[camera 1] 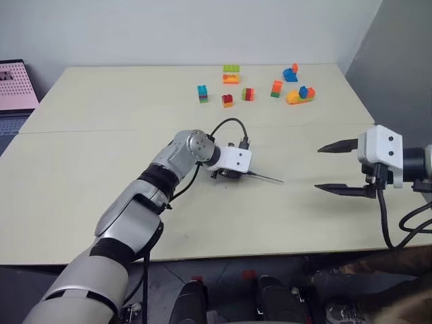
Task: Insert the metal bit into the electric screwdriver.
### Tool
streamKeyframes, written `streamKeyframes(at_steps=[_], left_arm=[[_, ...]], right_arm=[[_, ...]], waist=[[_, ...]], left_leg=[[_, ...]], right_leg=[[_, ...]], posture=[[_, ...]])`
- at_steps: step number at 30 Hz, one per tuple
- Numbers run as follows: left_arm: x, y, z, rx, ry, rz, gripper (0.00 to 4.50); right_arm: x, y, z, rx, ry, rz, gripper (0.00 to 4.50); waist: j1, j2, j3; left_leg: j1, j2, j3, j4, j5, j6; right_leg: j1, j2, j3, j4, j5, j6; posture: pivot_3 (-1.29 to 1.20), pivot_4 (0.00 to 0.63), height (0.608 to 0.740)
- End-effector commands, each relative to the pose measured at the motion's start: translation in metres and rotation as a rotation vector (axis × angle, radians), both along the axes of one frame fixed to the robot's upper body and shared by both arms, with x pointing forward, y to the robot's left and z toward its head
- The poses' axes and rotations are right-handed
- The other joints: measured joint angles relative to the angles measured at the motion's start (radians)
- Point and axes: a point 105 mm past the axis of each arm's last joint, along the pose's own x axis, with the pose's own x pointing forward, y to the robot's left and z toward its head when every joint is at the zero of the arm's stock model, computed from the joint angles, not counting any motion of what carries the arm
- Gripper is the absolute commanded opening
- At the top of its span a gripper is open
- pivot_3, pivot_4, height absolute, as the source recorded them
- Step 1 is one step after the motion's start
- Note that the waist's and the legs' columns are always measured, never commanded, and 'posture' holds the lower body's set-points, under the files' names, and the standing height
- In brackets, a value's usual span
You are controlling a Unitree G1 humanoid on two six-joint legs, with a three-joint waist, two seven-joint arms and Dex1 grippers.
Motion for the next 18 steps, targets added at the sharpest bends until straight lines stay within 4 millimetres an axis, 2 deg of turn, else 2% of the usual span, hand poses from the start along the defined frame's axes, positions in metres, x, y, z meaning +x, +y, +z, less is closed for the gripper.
streamKeyframes(at_steps=[1, 4, 8, 9, 11, 12, 15, 18], left_arm=[[-0.004, -0.004, 0.002, -0.003, 0.052, -0.027, 2.56], [-0.002, -0.002, 0.023, -0.053, 0.052, -0.03, 3.19], [0.003, 0.015, 0.067, -0.226, 0.051, 0.046, 4.11], [0.002, 0.027, 0.082, -0.327, 0.086, 0.095, 4.11], [-0.002, 0.05, 0.099, -0.461, 0.157, 0.181, 4.11], [-0.008, 0.064, 0.1, -0.494, 0.187, 0.206, 4.11], [-0.035, 0.116, 0.081, -0.404, 0.201, 0.271, 4.11], [-0.055, 0.147, 0.071, -0.368, 0.212, 0.361, 4.11]], right_arm=[[-0.005, 0.002, 0.013, 0.009, -0.048, 0.0, 4.06], [-0.004, 0.002, 0.013, 0.01, -0.048, -0.002, 4.06], [-0.002, 0.001, 0.015, 0.019, -0.047, -0.012, 4.06], [-0.002, 0.001, 0.016, 0.028, -0.046, -0.012, 4.06], [-0.002, 0.001, 0.017, 0.042, -0.044, -0.014, 4.06], [-0.003, 0.001, 0.016, 0.046, -0.04, -0.017, 4.06], [-0.003, -0.005, 0.011, 0.047, -0.028, -0.036, 4.06], [-0.005, -0.01, 0.009, 0.054, -0.016, -0.053, 4.06]], waist=[[0.003, 0.0, 0.0], [0.005, 0.0, 0.0], [0.003, -0.002, 0.002], [0.003, -0.002, 0.002], [0.0, -0.002, 0.002], [0.0, -0.002, 0.002], [-0.012, 0.0, 0.001], [-0.01, -0.001, 0.002]], left_leg=[[0.0, 0.0, 0.0, 0.0, 0.0, 0.0], [0.0, 0.0, 0.0, 0.0, 0.0, 0.0], [-0.001, 0.0, 0.0, 0.0, 0.0, 0.0], [-0.001, 0.0, -0.001, 0.0, 0.0, 0.0], [-0.001, 0.001, -0.001, 0.0, 0.0, 0.0], [-0.001, 0.001, -0.001, 0.0, 0.0, 0.0], [0.001, 0.001, -0.001, 0.0, 0.0, 0.0], [0.001, 0.001, -0.001, 0.0, 0.0, 0.0]], right_leg=[[0.0, 0.0, 0.0, 0.0, 0.0, 0.0], [0.0, 0.0, 0.0, 0.0, 0.0, 0.0], [-0.001, 0.0, -0.001, 0.001, 0.0, 0.0], [-0.001, 0.0, -0.001, 0.001, 0.0, 0.0], [-0.001, 0.0, -0.001, 0.002, 0.0, 0.0], [-0.001, 0.0, -0.001, 0.002, 0.0, 0.0], [0.0, 0.0, 0.0, 0.002, 0.0, -0.001], [0.0, 0.0, -0.001, 0.004, 0.001, -0.003]], posture=[[0.0, 0.15, 0.74], [0.0, 0.15, 0.74], [0.0, 0.15, 0.74], [0.0, 0.15, 0.74], [0.0, 0.15, 0.74], [0.0, 0.15, 0.74], [0.0, 0.15, 0.74], [0.0, 0.15, 0.74]])
